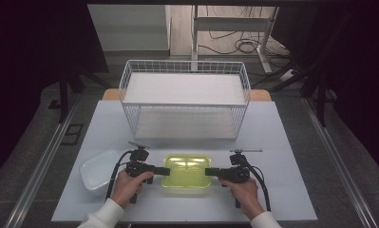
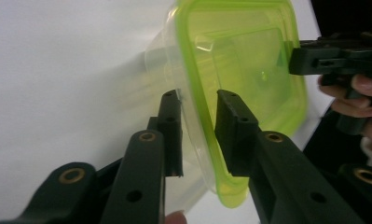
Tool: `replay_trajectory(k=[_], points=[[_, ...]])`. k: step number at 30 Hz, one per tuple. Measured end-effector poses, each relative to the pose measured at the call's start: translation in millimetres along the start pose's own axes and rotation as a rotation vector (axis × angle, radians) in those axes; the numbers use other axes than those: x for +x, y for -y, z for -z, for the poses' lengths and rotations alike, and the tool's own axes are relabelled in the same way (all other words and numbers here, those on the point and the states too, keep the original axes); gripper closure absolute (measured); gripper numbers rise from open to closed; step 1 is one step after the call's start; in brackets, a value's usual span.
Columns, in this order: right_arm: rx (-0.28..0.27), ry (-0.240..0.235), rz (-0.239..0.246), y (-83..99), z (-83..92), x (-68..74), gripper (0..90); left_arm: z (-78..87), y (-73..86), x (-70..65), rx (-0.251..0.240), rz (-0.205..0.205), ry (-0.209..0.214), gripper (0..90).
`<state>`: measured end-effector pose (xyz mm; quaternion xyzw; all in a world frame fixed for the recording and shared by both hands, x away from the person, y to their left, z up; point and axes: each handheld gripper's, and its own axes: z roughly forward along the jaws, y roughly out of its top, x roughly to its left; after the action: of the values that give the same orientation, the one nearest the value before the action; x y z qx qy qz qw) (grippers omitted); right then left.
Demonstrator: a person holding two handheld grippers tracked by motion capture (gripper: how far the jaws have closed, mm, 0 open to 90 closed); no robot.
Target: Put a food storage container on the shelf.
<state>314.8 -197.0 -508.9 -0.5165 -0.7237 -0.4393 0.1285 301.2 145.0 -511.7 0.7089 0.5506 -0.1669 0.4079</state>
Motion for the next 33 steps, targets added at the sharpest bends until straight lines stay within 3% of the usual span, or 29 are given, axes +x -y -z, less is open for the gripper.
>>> replay_trajectory(k=[5, 10, 26, 33], points=[[-0.029, -0.02, 0.01, -0.1, 5.0, 3.2, 78.6, 3.8, 1.6, -1.9, -0.024, -0.024, -0.008, 78.7], [-0.05, -0.032, 0.036, -0.8, 9.5, 5.2, 79.4, 9.2, 2.9, -6.7, -0.078, -0.063, 0.013, 79.5], [-0.115, 0.014, 0.255, -7.4, 31.4, 28.7, 79.2, 29.9, 4.6, -34.6, -0.175, -0.252, -0.001, 79.2], [-0.149, 0.017, 0.329, -8.2, 38.2, 37.4, 79.1, 37.2, 5.3, -42.1, -0.193, -0.304, -0.007, 79.1]])
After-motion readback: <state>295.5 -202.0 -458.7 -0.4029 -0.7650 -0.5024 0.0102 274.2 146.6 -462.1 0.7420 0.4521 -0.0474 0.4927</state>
